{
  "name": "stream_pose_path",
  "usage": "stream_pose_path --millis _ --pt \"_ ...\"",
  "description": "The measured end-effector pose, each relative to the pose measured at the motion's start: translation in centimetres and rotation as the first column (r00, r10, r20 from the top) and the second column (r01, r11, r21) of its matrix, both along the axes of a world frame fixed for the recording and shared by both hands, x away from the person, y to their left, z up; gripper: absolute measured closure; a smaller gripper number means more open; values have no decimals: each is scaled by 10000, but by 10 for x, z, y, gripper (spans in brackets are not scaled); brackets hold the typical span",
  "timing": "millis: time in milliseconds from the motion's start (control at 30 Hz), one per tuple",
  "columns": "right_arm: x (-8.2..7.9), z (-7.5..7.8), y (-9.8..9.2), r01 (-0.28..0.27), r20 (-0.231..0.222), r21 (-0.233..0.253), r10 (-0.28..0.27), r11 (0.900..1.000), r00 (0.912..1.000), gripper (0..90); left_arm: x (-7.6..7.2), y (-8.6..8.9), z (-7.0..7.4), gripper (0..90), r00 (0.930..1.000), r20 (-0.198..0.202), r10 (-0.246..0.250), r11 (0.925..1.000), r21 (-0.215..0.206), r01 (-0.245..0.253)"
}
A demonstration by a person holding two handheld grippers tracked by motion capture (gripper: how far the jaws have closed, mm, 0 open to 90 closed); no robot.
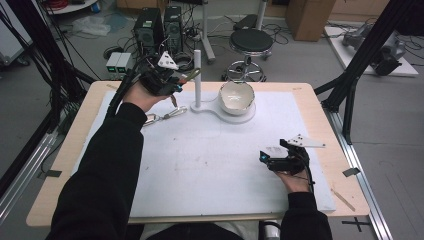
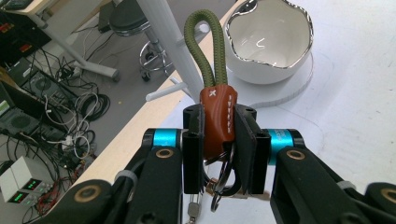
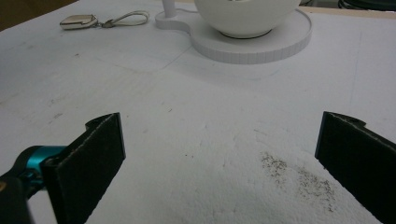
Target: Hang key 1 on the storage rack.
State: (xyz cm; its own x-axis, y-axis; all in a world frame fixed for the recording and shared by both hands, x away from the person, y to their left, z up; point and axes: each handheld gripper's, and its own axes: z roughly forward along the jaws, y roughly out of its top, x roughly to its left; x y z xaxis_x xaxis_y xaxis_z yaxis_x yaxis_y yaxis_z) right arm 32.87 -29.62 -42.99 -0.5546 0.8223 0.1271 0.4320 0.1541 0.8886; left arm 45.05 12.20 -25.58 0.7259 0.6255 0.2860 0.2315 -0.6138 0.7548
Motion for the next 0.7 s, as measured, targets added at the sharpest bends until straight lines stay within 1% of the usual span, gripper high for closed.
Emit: stream_pose_path --millis 100,167,233,267,400,500,600,633,667,700 --pt "0 0 0 0 -43 11 0 10000 10000 7 1 0 -1 738 10000 20 -18 10000 -18 18" --pt "-1 0 0 9 22 -63 -9 10000 10000 7 2 -1 -2 739 10000 -39 -2 10000 -1 2" --pt "-2 0 0 46 -74 -19 -46 10000 10000 7 4 -1 -4 739 10000 -73 5 10000 4 -5" --pt "-1 0 -1 39 -3 -55 -39 10000 10000 7 4 -1 -4 739 9999 -115 8 10000 61 -8" --pt "-2 0 -1 77 -53 -32 -77 10000 10000 7 6 -2 -7 738 9998 -163 61 9999 121 -59" --pt "-2 0 -1 79 -49 -47 -80 10000 10000 7 8 -4 -9 738 9998 -187 62 10000 65 -61" --pt "-2 0 -2 74 -58 -82 -75 9999 10000 7 14 -5 -18 738 9993 -327 153 9999 39 -152" --pt "-2 0 -2 74 -58 -82 -75 9999 10000 7 14 -5 -18 738 9993 -327 153 9999 39 -152" --pt "-3 0 -2 119 -80 -91 -119 9999 9999 7 18 -6 -23 738 9988 -463 179 9998 96 -175" --pt "-3 -1 -2 116 -96 -78 -116 9999 9999 7 18 -6 -23 739 9988 -463 179 9998 96 -175"
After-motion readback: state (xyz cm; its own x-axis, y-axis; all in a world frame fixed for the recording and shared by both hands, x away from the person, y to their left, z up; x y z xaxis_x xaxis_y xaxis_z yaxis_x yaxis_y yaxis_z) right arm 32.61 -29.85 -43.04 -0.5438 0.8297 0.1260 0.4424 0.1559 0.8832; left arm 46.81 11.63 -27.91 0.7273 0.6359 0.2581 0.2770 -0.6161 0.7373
